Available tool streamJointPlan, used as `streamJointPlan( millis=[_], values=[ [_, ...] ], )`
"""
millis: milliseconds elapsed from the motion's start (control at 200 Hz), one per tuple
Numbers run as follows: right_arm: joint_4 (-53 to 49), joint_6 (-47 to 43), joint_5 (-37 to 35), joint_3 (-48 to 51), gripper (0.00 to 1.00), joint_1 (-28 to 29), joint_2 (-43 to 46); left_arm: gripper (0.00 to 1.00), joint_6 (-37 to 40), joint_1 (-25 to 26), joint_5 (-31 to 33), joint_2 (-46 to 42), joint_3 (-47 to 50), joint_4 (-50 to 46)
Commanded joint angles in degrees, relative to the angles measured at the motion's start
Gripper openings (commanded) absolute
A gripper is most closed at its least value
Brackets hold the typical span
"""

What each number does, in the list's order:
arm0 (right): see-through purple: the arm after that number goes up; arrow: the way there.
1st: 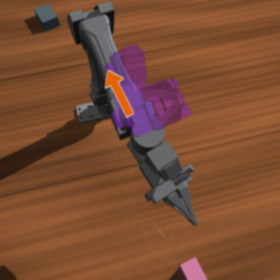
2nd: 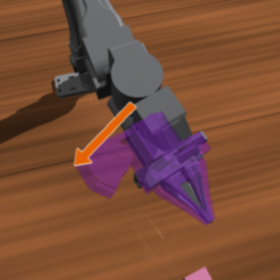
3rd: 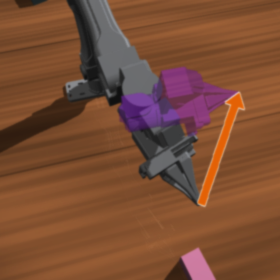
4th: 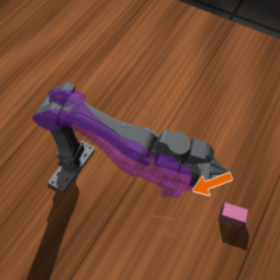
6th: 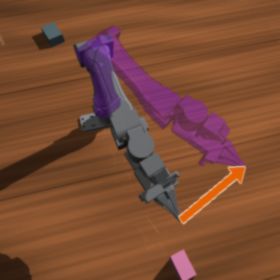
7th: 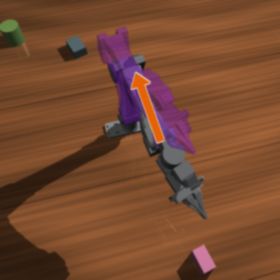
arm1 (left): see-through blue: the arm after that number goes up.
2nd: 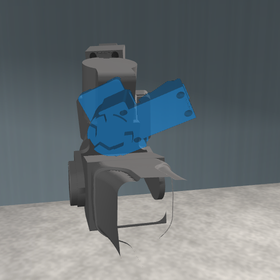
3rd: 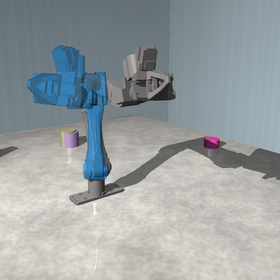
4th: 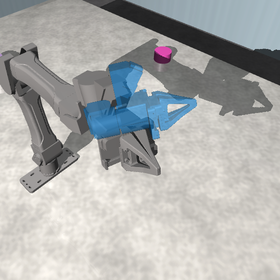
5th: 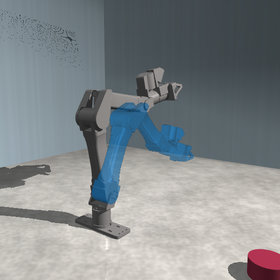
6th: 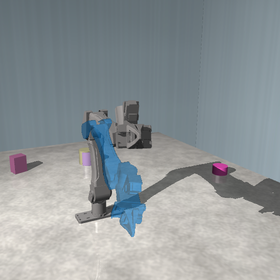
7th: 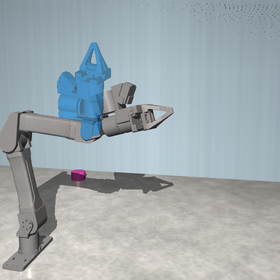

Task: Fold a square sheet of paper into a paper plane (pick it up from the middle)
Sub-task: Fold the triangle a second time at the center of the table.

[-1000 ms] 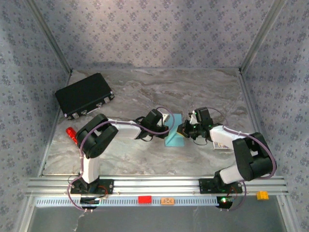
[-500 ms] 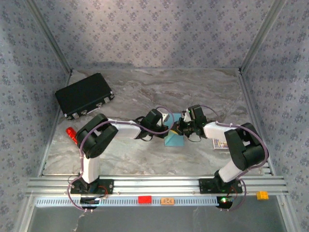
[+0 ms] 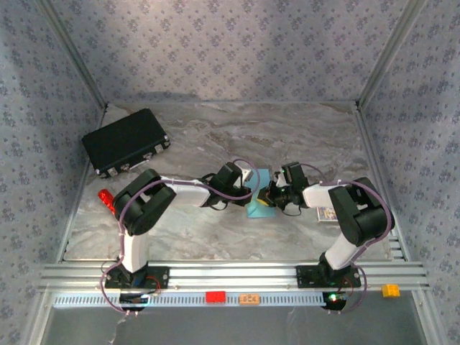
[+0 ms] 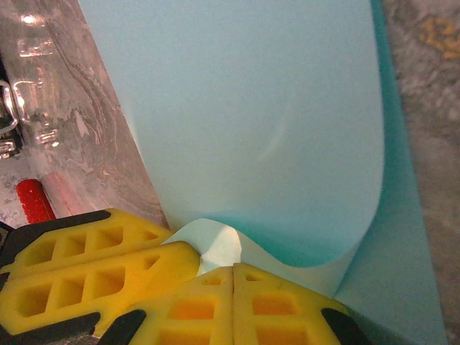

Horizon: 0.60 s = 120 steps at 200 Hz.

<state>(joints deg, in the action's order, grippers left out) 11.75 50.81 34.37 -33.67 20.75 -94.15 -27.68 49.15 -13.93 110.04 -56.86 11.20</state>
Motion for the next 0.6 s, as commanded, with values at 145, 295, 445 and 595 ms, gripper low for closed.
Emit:
streamJointPlan(
  millis=[145,295,445,595],
  values=[
    [-4.6,-1.7,-0.8,-2.2,0.08,-1.5,3.6,0.0,0.4,0.3,-0.3,1.2,-0.7,-2.0],
    [-5.2,-3.0,-0.5,-3.2,0.08,-3.4,1.9,0.0,0.4,0.3,-0.3,1.0,-0.6,-2.0],
    [-5.2,-3.4,-1.7,-1.8,0.07,-4.1,-1.1,0.0,0.4,0.3,-0.1,0.7,-0.4,-2.1],
    [-4.8,-2.5,-3.0,0.2,0.07,-5.0,-1.7,0.0,0.5,0.3,0.0,0.7,-0.3,-2.2]
  ],
)
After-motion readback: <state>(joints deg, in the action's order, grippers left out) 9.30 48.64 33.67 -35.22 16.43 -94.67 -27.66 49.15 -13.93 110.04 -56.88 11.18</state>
